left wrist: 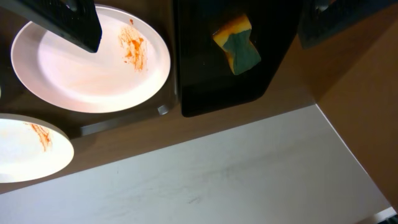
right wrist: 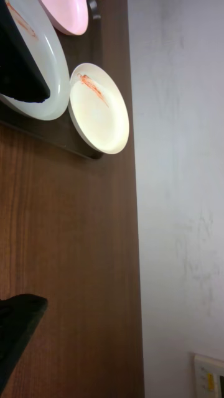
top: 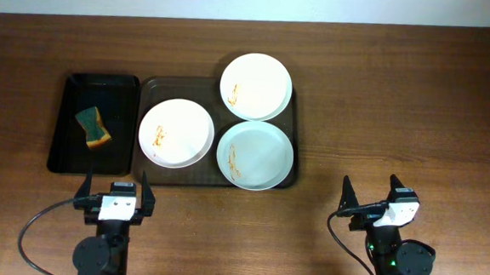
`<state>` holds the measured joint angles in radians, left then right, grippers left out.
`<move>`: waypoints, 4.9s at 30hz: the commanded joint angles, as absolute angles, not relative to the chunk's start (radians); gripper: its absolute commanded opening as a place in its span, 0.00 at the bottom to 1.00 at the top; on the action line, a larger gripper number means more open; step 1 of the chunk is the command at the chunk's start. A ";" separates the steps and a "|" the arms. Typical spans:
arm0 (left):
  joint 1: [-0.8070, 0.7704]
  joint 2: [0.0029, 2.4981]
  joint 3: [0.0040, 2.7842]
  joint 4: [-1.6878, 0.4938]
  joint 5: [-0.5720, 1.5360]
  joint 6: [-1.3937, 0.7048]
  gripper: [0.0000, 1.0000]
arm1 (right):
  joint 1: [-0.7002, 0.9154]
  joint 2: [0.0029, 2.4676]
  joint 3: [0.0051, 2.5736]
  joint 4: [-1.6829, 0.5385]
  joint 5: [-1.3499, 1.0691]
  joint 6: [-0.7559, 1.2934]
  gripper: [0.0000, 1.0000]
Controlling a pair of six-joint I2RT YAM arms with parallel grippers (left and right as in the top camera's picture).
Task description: Clean dirty plates on tray and stack at the side
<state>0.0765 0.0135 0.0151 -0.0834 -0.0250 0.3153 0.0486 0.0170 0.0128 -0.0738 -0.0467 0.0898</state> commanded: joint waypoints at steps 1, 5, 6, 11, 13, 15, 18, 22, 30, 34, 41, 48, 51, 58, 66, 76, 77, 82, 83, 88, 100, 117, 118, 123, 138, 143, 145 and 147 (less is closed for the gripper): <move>0.073 0.006 0.009 -0.083 -0.010 0.331 0.99 | 0.055 0.019 0.006 -0.075 -0.056 0.089 0.98; 0.073 0.006 0.009 -0.083 -0.010 0.331 0.99 | 0.055 0.019 0.006 -0.074 -0.056 0.089 0.98; 0.073 0.006 0.009 -0.083 -0.010 0.331 0.99 | 0.055 0.019 0.006 -0.069 -0.056 0.089 0.98; 0.073 0.006 0.009 -0.083 -0.010 0.331 0.99 | 0.055 0.019 0.006 -0.068 -0.057 0.089 0.98; 0.073 0.006 0.009 -0.083 -0.010 0.331 0.99 | 0.055 0.019 0.006 -0.068 -0.057 0.089 0.98; 0.073 0.006 0.009 -0.083 -0.010 0.331 0.99 | 0.055 0.019 0.006 -0.063 -0.056 0.089 0.98; 0.073 0.006 0.009 -0.083 -0.010 0.331 0.99 | 0.055 0.019 0.006 -0.049 -0.057 0.089 0.98; 0.072 0.006 0.009 -0.052 0.103 0.331 0.99 | 0.055 0.019 0.006 -0.018 -0.135 0.089 0.98; 0.072 0.006 0.024 0.007 0.305 0.308 0.99 | 0.055 0.019 0.045 0.050 -0.241 0.089 0.98; 0.072 0.025 0.088 0.007 0.340 0.286 0.99 | 0.055 0.033 0.112 0.049 -0.275 0.088 0.98; 0.072 0.222 0.263 -0.012 0.390 0.281 0.99 | 0.055 0.207 0.271 0.049 -0.316 0.082 0.98; 0.072 0.510 0.506 -0.117 0.429 0.282 0.99 | 0.055 0.517 0.498 0.016 -0.413 0.082 0.98; 0.072 0.646 0.617 -0.167 0.475 0.282 0.99 | 0.055 0.659 0.628 -0.065 -0.417 0.083 0.98; 0.073 0.999 0.944 -0.402 0.516 0.282 0.99 | 0.055 1.010 1.010 -0.418 -0.416 0.082 0.98; 0.073 1.461 1.462 -0.867 0.535 0.294 0.99 | 0.052 1.418 1.449 -0.868 -0.416 0.082 0.98; 0.072 1.663 1.562 -0.939 0.543 0.282 0.99 | 0.103 1.620 1.487 -0.754 -0.473 0.124 0.98; 0.072 1.665 1.562 -0.950 0.542 0.282 0.99 | 0.135 1.641 1.487 -0.738 -0.445 0.172 0.98; 0.073 1.665 1.562 -0.947 0.460 0.281 0.99 | 0.302 1.769 1.582 -0.736 -0.348 0.253 0.98; 0.073 1.665 1.562 -0.947 0.427 0.281 0.99 | 0.331 1.803 1.620 -0.747 -0.339 0.253 0.98; 0.081 1.665 1.562 -0.937 0.165 0.089 0.99 | 0.462 2.006 1.852 -0.812 -0.244 0.330 0.98; 0.202 1.667 1.562 -0.921 -0.041 -0.112 0.99 | 0.612 2.244 1.909 -0.668 -0.153 0.426 0.48; 0.212 1.670 1.555 -0.922 -0.046 -0.112 0.99 | 0.657 2.383 1.909 -0.657 -0.096 0.537 0.38; 0.212 1.670 1.555 -0.922 -0.045 -0.112 0.99 | 0.657 2.387 1.909 -0.657 -0.099 0.537 0.38; 0.212 1.670 1.545 -0.933 -0.045 -0.112 0.98 | 0.667 2.412 1.909 -0.661 -0.146 0.574 0.28; 0.213 1.787 1.444 -0.915 -0.054 -0.216 0.95 | 0.666 2.419 1.909 -0.691 -0.147 0.611 0.04; 0.213 1.862 1.444 -0.853 -0.161 -0.273 0.80 | 0.666 2.419 1.909 -0.691 -0.147 0.611 0.04; 0.213 1.870 1.444 -0.838 -0.214 -0.311 0.80 | 0.666 2.419 1.909 -0.692 -0.147 0.611 0.04; 0.216 1.870 1.444 -0.820 -0.237 -0.320 0.79 | 0.666 2.419 1.909 -0.691 -0.146 0.611 0.04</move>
<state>0.2054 1.8629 1.4490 -0.8402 -0.1417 -0.2577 0.6571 2.3878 1.9018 -0.6788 -0.1589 0.6022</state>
